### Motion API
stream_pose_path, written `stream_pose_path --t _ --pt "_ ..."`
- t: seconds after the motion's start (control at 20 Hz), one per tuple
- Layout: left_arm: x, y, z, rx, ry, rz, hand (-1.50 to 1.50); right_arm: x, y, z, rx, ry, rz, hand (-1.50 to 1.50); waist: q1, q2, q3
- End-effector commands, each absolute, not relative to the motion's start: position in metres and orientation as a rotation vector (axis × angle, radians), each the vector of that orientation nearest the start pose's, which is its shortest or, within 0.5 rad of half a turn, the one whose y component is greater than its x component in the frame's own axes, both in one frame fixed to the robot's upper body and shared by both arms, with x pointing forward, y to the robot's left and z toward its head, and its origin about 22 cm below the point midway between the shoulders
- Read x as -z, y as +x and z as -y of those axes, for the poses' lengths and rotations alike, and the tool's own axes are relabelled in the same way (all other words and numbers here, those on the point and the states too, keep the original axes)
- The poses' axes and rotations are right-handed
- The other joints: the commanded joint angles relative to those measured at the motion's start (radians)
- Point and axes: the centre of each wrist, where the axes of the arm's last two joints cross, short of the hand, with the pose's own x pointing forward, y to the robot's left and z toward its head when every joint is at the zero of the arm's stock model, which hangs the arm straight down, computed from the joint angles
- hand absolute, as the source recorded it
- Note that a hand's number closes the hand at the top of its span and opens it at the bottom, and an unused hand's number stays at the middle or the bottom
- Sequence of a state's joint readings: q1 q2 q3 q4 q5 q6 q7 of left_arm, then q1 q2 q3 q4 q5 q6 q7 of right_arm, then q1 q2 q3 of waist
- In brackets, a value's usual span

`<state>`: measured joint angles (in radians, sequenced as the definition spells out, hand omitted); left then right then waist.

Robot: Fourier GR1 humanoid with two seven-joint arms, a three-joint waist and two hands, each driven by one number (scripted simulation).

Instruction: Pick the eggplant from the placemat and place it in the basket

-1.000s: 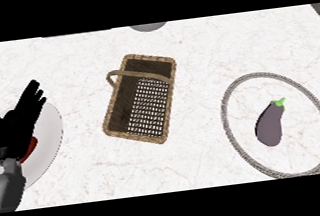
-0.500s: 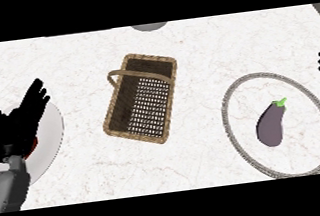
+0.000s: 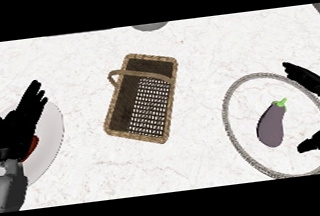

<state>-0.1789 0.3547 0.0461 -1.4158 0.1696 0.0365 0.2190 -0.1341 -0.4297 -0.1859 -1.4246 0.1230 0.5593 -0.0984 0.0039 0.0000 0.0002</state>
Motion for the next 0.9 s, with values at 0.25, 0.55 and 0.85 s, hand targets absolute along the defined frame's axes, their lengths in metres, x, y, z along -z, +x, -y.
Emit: stream_pose_path --t 0.25,0.55,0.85 --pt "-0.031 0.305 -0.32 0.06 0.192 1.375 0.0 -0.036 0.272 0.355 -0.755 -0.079 1.462 -1.5 -0.006 0.001 0.0" --pt "-0.036 0.301 -0.32 0.064 0.2 1.383 0.0 -0.018 0.276 0.383 -0.724 -0.025 1.488 -1.5 -0.002 0.001 0.0" --pt "-0.052 0.283 -0.311 0.079 0.178 1.373 0.0 -0.013 0.261 0.378 -0.744 0.015 1.522 -1.5 -0.001 -0.001 0.0"
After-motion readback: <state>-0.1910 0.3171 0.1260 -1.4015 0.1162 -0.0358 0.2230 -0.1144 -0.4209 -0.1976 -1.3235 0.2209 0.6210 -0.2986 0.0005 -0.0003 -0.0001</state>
